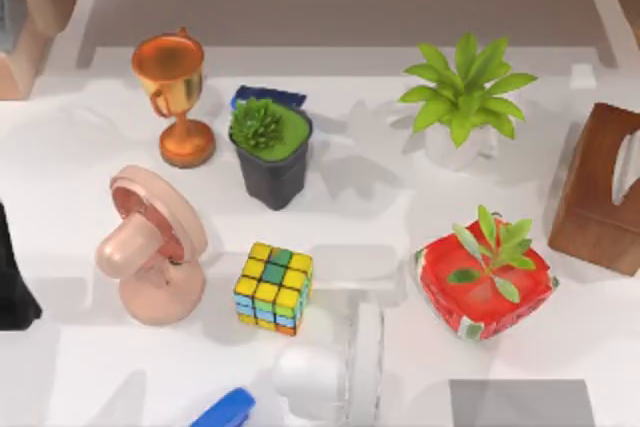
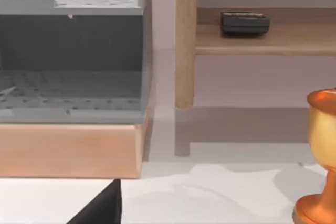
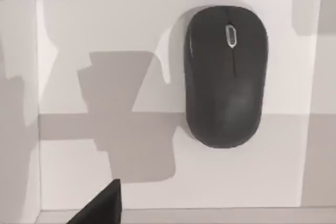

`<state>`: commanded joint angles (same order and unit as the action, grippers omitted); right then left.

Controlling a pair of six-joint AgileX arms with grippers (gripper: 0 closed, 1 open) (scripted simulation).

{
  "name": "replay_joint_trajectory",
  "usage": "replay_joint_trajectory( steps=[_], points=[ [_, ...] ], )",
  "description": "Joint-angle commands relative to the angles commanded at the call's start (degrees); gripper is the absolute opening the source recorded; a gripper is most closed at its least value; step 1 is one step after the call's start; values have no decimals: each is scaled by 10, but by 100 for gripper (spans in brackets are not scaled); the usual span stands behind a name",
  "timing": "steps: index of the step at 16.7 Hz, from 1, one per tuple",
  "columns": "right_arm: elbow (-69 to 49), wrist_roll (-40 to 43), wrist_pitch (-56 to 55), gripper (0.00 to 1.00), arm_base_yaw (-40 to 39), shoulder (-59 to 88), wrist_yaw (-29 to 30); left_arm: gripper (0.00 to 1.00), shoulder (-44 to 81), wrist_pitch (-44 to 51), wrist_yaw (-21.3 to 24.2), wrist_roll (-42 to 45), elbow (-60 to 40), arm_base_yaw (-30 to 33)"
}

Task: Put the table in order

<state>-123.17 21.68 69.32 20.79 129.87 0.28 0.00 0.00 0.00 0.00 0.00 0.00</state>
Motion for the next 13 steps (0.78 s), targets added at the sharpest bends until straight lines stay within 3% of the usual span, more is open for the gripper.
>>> replay_joint_trajectory(
  steps=[6, 13],
  points=[
    [-186, 23, 89, 100, 7, 181, -18, 100, 0, 0, 0, 0, 0, 0],
    [-205, 24, 96, 100, 5, 198, -21, 100, 0, 0, 0, 0, 0, 0]
  ],
)
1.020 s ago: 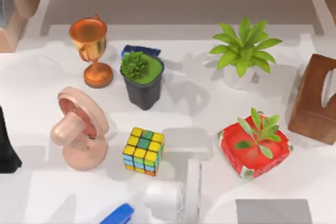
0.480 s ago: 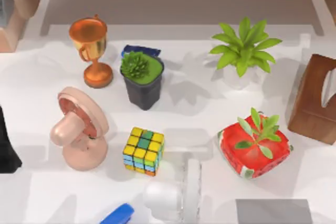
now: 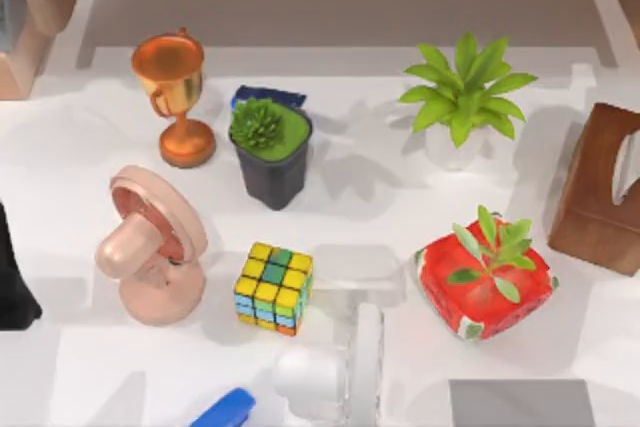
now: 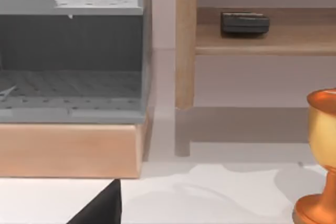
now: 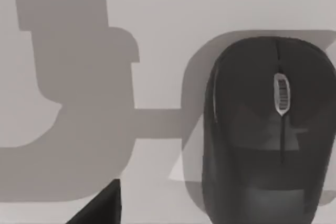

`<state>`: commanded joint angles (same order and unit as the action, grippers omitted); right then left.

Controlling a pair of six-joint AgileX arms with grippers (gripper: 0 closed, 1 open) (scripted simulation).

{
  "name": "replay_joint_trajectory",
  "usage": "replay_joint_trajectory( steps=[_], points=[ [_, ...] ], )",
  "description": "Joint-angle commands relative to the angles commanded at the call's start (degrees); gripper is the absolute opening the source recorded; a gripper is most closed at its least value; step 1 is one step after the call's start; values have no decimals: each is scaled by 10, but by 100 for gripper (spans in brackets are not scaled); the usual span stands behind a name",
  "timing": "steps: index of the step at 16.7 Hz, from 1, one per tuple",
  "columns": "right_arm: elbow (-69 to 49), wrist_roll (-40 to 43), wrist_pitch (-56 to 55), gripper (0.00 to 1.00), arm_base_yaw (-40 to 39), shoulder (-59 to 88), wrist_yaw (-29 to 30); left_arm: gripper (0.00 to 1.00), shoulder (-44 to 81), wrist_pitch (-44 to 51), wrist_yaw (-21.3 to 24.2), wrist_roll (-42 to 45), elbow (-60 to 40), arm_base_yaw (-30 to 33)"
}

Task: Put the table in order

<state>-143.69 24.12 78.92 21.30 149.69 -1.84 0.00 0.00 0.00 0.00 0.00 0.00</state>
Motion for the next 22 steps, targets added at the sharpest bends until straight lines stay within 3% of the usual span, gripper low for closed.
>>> replay_joint_trajectory(
  steps=[15, 22],
  points=[
    [63, -1, -66, 100, 0, 1, -1, 100, 0, 0, 0, 0, 0, 0],
    [63, -1, -66, 47, 0, 1, -1, 100, 0, 0, 0, 0, 0, 0]
  ],
)
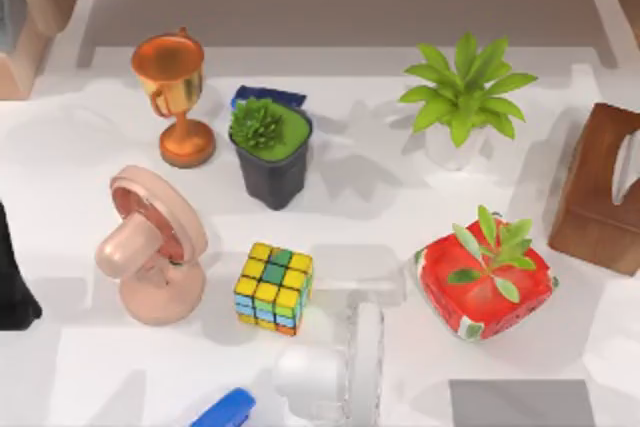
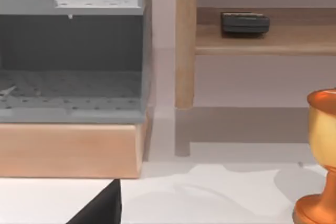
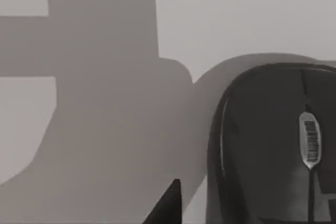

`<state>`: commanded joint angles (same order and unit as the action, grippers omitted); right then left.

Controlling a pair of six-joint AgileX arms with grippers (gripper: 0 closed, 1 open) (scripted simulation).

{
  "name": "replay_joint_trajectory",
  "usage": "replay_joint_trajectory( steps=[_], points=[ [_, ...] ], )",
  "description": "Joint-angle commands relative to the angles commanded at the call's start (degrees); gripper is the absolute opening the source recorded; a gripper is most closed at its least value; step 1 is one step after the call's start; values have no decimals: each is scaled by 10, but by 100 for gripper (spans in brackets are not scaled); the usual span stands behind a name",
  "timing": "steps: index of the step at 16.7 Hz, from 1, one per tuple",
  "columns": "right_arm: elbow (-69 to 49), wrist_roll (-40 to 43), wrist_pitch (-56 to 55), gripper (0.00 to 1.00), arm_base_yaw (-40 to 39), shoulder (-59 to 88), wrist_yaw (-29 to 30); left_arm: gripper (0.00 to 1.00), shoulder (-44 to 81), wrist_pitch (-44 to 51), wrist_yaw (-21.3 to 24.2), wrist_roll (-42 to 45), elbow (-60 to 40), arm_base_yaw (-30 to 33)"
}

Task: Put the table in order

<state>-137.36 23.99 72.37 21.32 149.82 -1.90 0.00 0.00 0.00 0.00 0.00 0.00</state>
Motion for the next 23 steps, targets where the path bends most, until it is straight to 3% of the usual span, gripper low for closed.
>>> replay_joint_trajectory(
  steps=[6, 17, 23],
  points=[
    [0, 0, 0, 2, 0, 0, 0, 100, 0, 0, 0, 0, 0, 0],
    [-1, -1, 1, 0, 0, -5, 0, 100, 0, 0, 0, 0, 0, 0],
    [66, -30, -15, 0, 9, -102, 1, 100, 0, 0, 0, 0, 0, 0]
  ],
)
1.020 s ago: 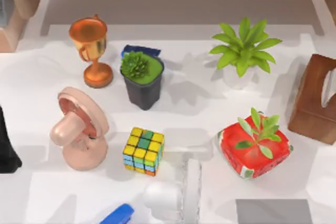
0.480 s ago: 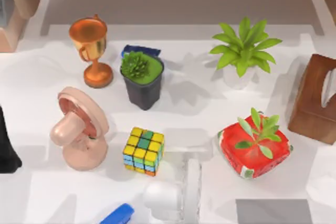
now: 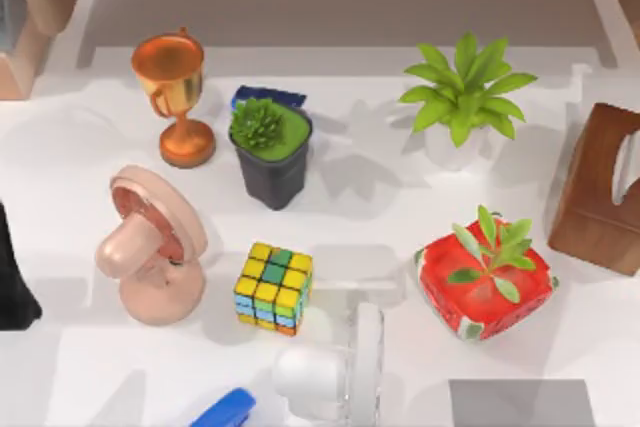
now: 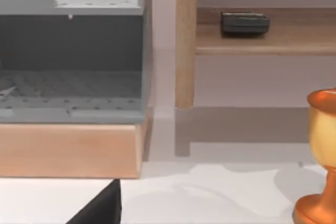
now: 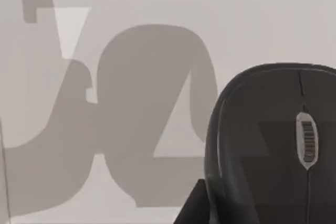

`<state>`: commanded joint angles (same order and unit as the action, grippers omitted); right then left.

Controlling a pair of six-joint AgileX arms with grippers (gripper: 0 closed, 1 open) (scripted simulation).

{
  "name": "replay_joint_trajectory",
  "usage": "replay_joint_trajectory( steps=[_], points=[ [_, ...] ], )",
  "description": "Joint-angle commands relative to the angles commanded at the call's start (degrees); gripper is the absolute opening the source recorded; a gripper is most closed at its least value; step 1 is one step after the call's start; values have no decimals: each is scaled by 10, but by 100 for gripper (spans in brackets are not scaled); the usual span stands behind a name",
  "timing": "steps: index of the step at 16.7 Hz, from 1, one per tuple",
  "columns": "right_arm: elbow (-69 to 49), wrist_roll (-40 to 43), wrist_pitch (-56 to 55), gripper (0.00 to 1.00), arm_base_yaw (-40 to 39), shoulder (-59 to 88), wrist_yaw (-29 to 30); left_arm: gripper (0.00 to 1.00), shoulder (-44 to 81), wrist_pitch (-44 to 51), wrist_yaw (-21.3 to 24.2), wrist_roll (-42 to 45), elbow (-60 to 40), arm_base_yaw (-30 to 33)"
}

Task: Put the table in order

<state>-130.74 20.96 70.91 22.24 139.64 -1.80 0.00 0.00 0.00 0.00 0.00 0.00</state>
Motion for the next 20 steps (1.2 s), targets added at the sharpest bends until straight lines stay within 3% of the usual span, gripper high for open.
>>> replay_joint_trajectory(
  steps=[6, 10, 14, 20],
  points=[
    [143, -98, -76, 0, -15, -174, 0, 100, 0, 0, 0, 0, 0, 0],
    [278, -195, -111, 0, -68, -312, 2, 100, 0, 0, 0, 0, 0, 0],
    [425, -307, -124, 0, -160, -451, 7, 100, 0, 0, 0, 0, 0, 0],
    [647, -481, -126, 0, -371, -607, 22, 100, 0, 0, 0, 0, 0, 0]
  ],
)
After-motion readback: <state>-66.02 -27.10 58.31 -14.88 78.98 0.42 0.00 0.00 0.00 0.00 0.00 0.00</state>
